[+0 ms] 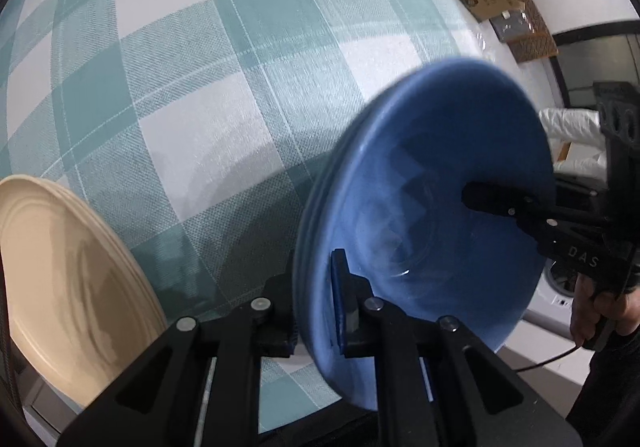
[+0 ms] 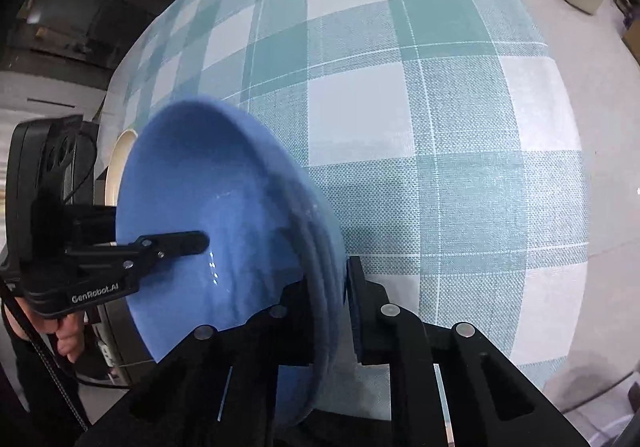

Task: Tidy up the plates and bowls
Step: 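Lift and carry the blue bowl stack toward the cream plate stack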

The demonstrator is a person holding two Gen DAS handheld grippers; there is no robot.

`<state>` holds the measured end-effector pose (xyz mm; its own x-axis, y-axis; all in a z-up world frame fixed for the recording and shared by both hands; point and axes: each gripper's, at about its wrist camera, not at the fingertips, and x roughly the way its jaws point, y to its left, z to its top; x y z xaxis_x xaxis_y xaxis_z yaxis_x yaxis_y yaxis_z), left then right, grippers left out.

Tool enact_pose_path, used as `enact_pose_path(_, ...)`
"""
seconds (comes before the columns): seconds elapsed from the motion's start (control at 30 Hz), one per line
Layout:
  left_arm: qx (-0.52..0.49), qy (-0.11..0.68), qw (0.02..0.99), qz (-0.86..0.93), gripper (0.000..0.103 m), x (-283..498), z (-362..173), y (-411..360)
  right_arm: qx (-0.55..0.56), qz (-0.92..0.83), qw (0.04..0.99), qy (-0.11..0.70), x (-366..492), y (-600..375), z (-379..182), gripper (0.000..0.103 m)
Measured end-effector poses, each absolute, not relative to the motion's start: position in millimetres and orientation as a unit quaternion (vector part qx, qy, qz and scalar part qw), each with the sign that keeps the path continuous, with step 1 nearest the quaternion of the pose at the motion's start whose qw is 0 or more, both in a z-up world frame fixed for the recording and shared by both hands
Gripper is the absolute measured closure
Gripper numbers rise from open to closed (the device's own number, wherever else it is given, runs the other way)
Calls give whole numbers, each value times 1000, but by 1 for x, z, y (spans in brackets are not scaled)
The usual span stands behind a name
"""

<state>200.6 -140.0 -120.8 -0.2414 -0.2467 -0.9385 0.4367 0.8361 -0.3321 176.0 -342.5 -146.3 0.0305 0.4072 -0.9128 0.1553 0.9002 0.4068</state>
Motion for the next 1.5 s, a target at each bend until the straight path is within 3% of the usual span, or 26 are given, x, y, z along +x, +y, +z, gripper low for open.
enact_pose_path(0.33,62,733,620,-272,90,196,-118,-124,220,86,672,701,182,-341,-151,90)
enact_pose_path(0.5,92,727,627,-263,86,186,-117,-133,119,85,704,695,185,-320,-138,95)
enact_pose_path(0.77,125,710,641,-265,89,181,-116,-138,20,88,719,689,178,-303,-133,92)
enact_pose_path(1.5,98,729,635,-236,90,193,-100,-116,17,88,719,689,199,-278,-110,91)
